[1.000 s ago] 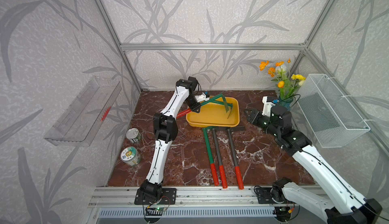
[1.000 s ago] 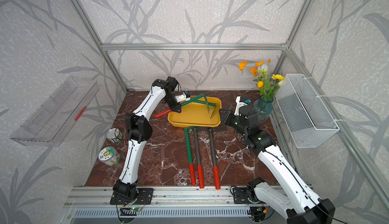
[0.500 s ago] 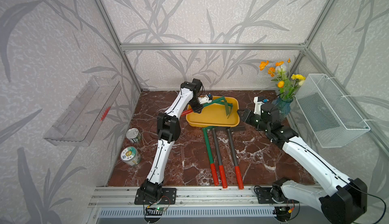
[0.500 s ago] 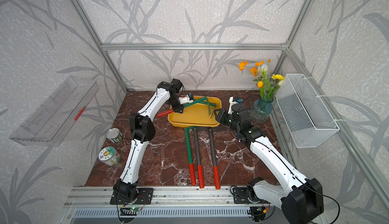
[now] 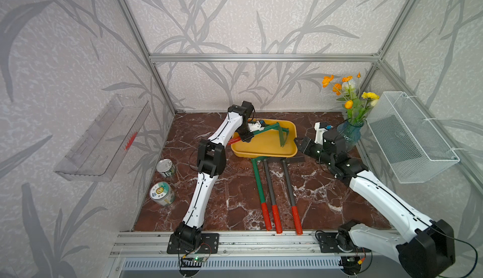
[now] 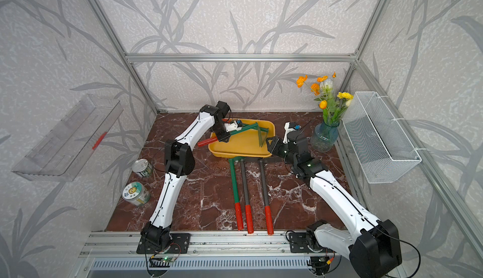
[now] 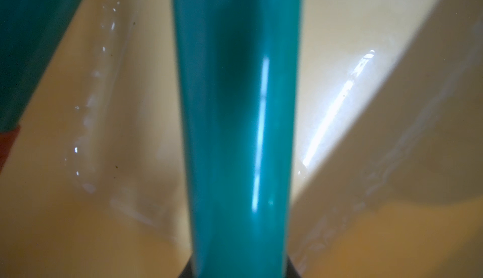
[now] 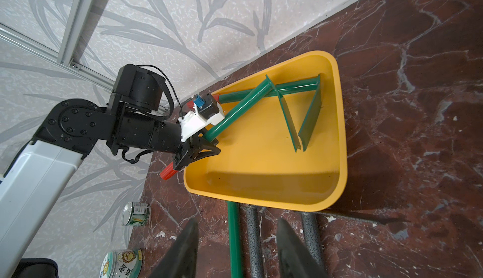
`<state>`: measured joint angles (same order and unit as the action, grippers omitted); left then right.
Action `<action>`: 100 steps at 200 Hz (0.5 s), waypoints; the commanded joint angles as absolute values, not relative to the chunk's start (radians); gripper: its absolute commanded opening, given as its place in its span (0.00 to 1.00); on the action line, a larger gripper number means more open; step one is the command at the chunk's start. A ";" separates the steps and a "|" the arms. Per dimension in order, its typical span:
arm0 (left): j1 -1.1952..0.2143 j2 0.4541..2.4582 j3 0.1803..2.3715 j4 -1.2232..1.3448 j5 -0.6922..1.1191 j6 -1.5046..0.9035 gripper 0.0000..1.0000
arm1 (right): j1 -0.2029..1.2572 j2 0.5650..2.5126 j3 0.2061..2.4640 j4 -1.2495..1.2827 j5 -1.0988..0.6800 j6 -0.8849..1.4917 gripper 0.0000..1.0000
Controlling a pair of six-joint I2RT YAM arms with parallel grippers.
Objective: Put the small hoe into the storage box
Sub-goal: Place the hoe in the storage box.
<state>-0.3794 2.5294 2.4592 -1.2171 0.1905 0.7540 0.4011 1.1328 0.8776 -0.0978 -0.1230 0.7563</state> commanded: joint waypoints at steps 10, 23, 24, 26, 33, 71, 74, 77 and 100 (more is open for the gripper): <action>-0.394 2.524 2.442 -1.154 0.214 0.771 0.17 | 0.399 1.138 0.864 -0.059 -0.124 0.764 0.48; -0.396 2.524 2.435 -1.142 0.207 0.769 0.20 | 0.398 1.140 0.862 -0.056 -0.127 0.765 0.48; -0.396 2.525 2.435 -1.141 0.208 0.769 0.20 | 0.398 1.141 0.861 -0.056 -0.127 0.766 0.48; -0.396 2.525 2.434 -1.141 0.207 0.770 0.20 | 0.399 1.141 0.861 -0.054 -0.127 0.767 0.48; -0.396 2.525 2.433 -1.135 0.205 0.769 0.22 | 0.399 1.143 0.860 -0.051 -0.127 0.768 0.48; -0.397 2.524 2.430 -1.110 0.175 0.761 0.36 | 0.399 1.149 0.855 -0.041 -0.131 0.770 0.48; -0.397 2.523 2.431 -1.108 0.173 0.762 0.37 | 0.399 1.149 0.854 -0.039 -0.132 0.772 0.48; -0.397 2.524 2.430 -1.106 0.171 0.761 0.38 | 0.399 1.149 0.853 -0.037 -0.133 0.773 0.48; -0.397 2.517 2.430 -1.088 0.149 0.752 0.42 | 0.399 1.149 0.850 -0.035 -0.135 0.775 0.47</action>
<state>-0.3931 2.5301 2.4317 -1.1206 0.1768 0.7589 0.4011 1.1458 0.8658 -0.0696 -0.1253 0.7704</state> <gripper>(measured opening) 0.403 0.477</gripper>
